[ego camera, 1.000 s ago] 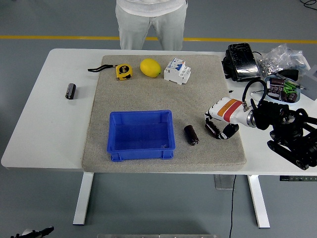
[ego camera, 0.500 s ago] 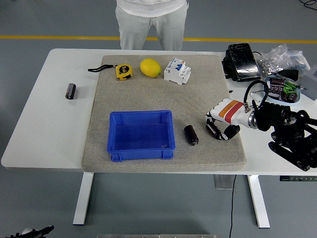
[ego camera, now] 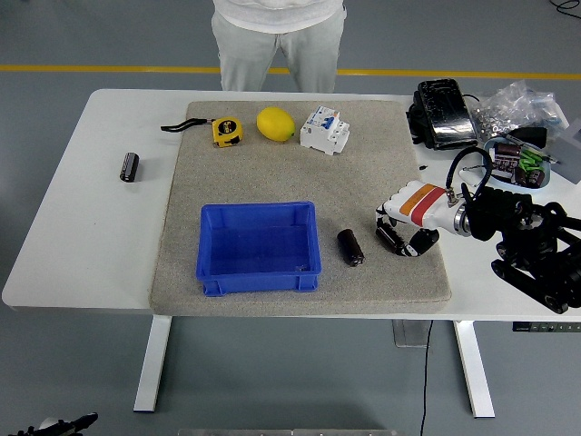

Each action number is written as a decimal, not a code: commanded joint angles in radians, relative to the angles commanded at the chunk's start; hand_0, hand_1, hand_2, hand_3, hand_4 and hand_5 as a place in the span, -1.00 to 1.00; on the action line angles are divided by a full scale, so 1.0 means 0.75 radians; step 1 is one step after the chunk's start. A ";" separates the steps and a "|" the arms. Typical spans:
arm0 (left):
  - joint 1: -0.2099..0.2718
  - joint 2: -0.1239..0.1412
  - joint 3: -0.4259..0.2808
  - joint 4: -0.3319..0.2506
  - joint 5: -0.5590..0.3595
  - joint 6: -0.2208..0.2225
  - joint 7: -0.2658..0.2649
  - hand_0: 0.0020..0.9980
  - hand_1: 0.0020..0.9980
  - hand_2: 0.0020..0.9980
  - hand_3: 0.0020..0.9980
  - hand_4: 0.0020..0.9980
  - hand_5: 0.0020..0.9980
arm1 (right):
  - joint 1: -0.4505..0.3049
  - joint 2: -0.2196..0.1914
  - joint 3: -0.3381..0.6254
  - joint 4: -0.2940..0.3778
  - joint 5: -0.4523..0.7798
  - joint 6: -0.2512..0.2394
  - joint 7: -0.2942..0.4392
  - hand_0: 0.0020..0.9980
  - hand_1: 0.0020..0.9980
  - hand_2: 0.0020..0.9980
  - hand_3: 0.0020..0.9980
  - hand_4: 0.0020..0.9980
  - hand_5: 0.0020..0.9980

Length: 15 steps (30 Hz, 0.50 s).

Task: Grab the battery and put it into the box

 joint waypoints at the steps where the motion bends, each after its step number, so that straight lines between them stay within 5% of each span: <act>1: 0.000 0.000 -0.002 0.001 0.001 0.000 0.000 0.41 0.35 0.49 0.25 0.28 -0.03 | 0.002 -0.003 -0.002 0.007 0.002 -0.002 -0.001 -0.03 -0.05 0.02 -0.01 0.56 -0.58; 9: 0.006 0.005 -0.006 0.004 -0.001 0.001 0.000 0.40 0.33 0.49 0.25 0.28 -0.03 | 0.009 -0.030 -0.050 0.075 0.061 -0.064 -0.025 -0.05 -0.07 -0.01 -0.03 0.55 -0.58; 15: 0.010 0.007 -0.012 0.007 0.005 0.003 0.002 0.40 0.32 0.48 0.25 0.28 -0.03 | 0.011 -0.072 -0.032 0.214 0.114 -0.127 -0.069 -0.02 -0.06 -0.01 -0.03 0.55 -0.59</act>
